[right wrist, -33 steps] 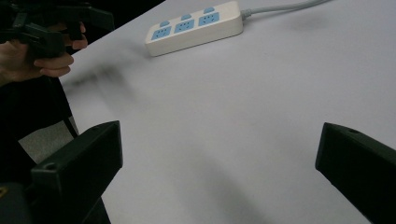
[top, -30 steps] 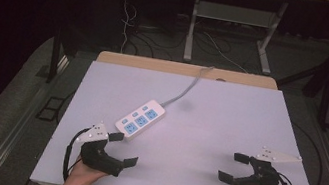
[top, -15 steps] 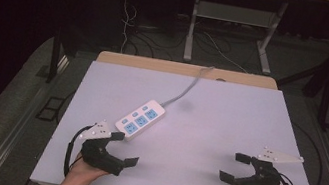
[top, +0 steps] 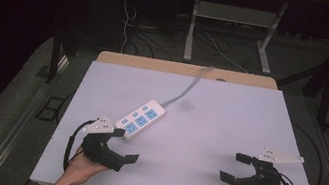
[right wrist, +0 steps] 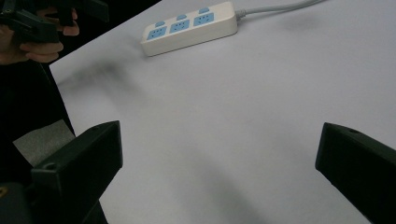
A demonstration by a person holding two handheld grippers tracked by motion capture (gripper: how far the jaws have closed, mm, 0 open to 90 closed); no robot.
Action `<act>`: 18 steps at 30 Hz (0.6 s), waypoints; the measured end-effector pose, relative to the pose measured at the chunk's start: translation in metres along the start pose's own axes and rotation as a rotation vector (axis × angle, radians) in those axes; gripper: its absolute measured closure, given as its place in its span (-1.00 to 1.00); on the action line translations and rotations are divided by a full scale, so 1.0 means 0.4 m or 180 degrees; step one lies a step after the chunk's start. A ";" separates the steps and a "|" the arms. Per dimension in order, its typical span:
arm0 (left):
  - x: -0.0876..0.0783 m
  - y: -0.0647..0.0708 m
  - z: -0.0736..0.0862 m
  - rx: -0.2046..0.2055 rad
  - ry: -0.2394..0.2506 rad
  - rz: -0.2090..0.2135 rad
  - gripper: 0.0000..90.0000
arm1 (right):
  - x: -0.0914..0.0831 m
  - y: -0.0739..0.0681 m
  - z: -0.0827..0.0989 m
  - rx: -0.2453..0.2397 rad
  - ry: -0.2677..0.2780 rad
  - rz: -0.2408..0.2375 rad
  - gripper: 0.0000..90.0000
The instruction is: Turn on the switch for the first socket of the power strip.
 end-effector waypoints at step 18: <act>-0.003 -0.034 -0.051 0.0069 -0.0160 -0.0055 -1.00 | -0.001 0.001 0.000 0.0000 0.0002 0.0012 -0.99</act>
Point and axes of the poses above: each handheld gripper's, and its own axes: x roughly forward along the jaws, z roughly out of its underside, y roughly to its right, the point moved 8 cm from there along x, roughly forward along the jaws
